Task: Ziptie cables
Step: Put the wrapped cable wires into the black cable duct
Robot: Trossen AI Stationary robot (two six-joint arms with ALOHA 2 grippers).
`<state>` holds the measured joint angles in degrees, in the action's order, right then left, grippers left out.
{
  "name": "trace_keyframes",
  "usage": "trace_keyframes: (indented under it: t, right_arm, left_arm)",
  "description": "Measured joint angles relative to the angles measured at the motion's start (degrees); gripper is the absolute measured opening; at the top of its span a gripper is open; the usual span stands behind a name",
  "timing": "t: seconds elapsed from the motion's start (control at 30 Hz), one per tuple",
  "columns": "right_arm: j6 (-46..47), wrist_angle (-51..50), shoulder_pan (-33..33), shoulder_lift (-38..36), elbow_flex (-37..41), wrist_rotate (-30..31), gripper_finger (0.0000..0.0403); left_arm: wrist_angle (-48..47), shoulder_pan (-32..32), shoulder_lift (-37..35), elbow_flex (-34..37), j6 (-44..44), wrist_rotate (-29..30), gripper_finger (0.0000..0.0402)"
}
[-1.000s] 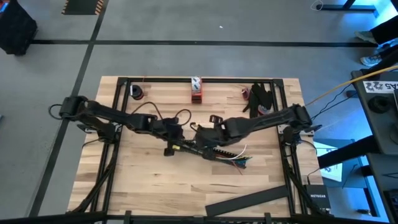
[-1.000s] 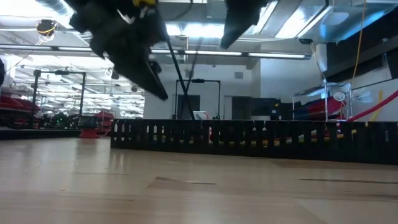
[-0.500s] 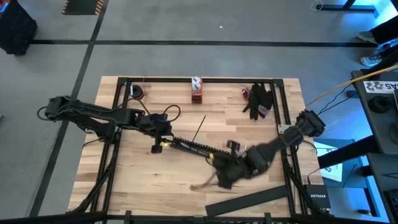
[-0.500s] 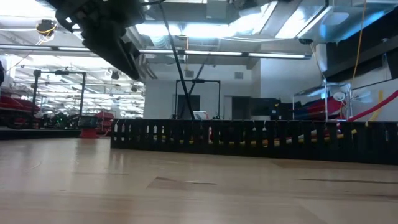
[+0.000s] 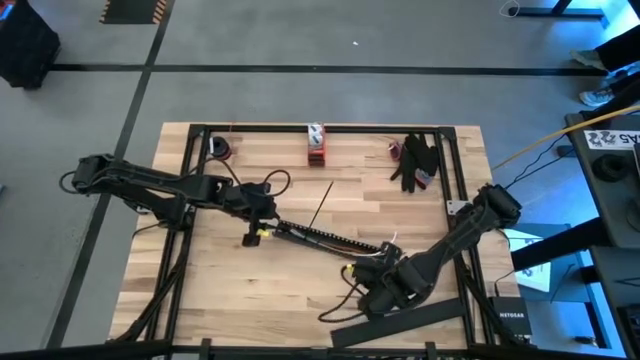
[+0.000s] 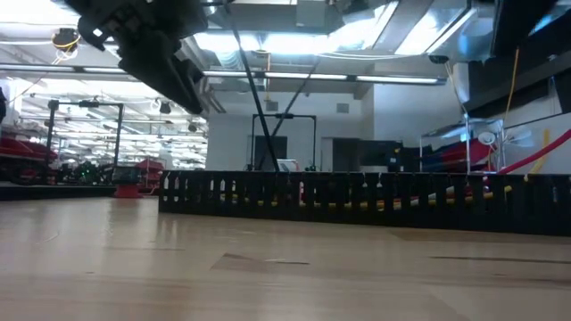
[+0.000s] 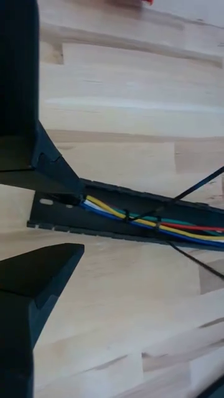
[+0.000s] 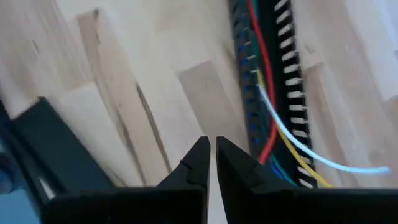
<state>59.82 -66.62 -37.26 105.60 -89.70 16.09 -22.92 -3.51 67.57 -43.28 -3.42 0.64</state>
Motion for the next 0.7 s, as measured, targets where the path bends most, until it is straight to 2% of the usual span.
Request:
trace_keyframes:
  t: [0.1,0.27,0.5,0.7]
  right_arm:
    - [-5.4,8.6,1.1,0.0,5.1,-6.7,0.0021]
    - [-5.7,5.9,2.5,0.1,12.6,-10.8,0.0013]
    - [-11.4,1.1,2.9,-2.5,14.1,-8.3,0.0003]
    - [-12.3,-0.4,3.0,-6.2,16.0,-1.6,0.0001]
  left_arm:
    - [-0.1,0.0,0.0,0.7,0.4,0.0,0.0135]
    - [-0.9,0.0,0.0,1.7,3.0,0.0,0.0135]
    - [-0.9,-0.2,0.1,1.7,7.8,0.0,0.0135]
    - [-0.9,-0.3,0.1,1.7,11.1,0.0,0.0135]
